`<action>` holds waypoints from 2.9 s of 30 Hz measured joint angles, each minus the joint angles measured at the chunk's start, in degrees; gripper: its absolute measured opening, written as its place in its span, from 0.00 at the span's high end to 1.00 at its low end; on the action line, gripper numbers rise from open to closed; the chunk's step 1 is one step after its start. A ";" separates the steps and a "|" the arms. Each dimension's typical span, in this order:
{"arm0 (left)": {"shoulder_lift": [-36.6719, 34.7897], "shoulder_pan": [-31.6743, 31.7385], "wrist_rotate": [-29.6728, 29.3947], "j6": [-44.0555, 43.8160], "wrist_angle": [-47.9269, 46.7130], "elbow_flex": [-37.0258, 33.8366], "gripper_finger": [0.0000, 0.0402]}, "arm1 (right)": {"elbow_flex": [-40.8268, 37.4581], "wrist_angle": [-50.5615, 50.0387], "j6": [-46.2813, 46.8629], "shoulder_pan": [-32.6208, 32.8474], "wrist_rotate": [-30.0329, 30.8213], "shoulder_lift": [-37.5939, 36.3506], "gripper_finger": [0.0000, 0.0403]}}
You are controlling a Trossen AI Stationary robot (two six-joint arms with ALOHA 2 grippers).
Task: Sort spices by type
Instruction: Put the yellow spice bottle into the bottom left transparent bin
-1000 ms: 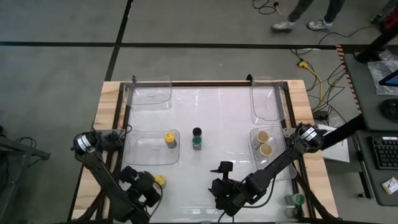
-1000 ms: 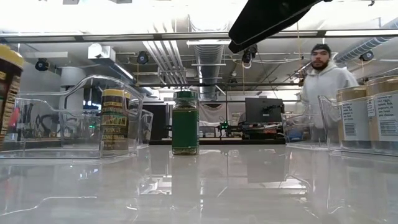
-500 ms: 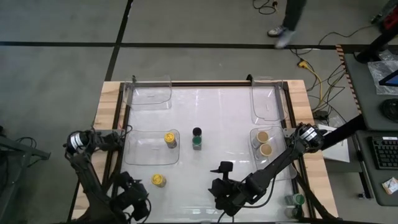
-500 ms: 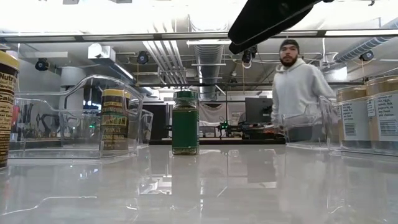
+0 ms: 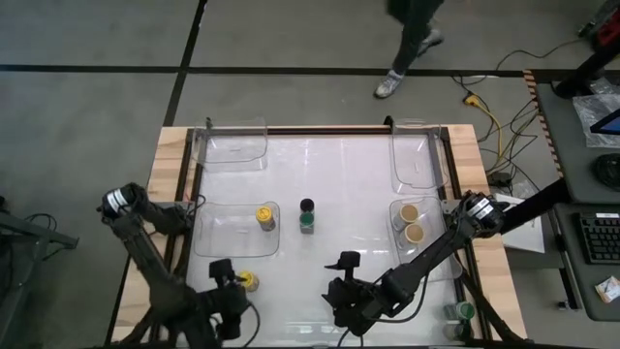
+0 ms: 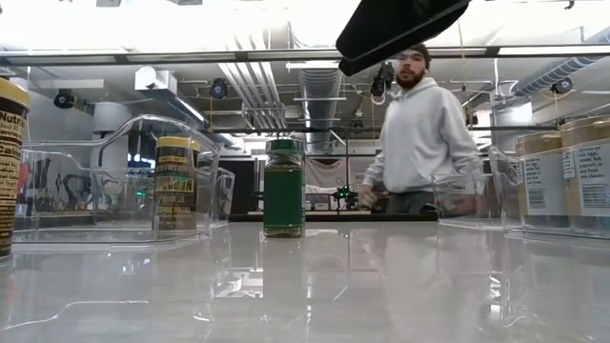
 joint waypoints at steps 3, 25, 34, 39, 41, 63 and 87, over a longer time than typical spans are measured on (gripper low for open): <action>-3.87 1.71 0.22 2.58 4.33 -5.02 0.33 | 0.00 0.02 0.00 0.00 0.00 0.00 0.10; -13.59 2.28 -0.22 10.21 23.64 -21.23 0.24 | 0.00 -0.01 2.90 -0.60 -1.77 0.04 0.10; -13.62 2.26 3.08 10.30 20.86 -22.28 0.20 | 0.00 -0.04 5.84 -0.92 -2.19 0.04 0.10; -13.85 2.26 3.30 9.84 20.84 -24.61 0.20 | 0.00 -0.04 6.25 -0.90 -2.21 0.04 0.10; -14.01 2.26 3.70 9.13 21.73 -25.61 0.20 | 0.00 -0.04 6.25 -0.90 -2.21 0.04 0.10; -14.01 2.26 1.18 9.97 27.63 -30.05 0.41 | 0.00 -0.04 6.23 -0.90 -2.19 0.04 0.10; -14.37 4.19 -3.30 5.79 1.11 -10.32 0.45 | 0.00 -0.04 6.14 -0.90 -2.14 0.04 0.10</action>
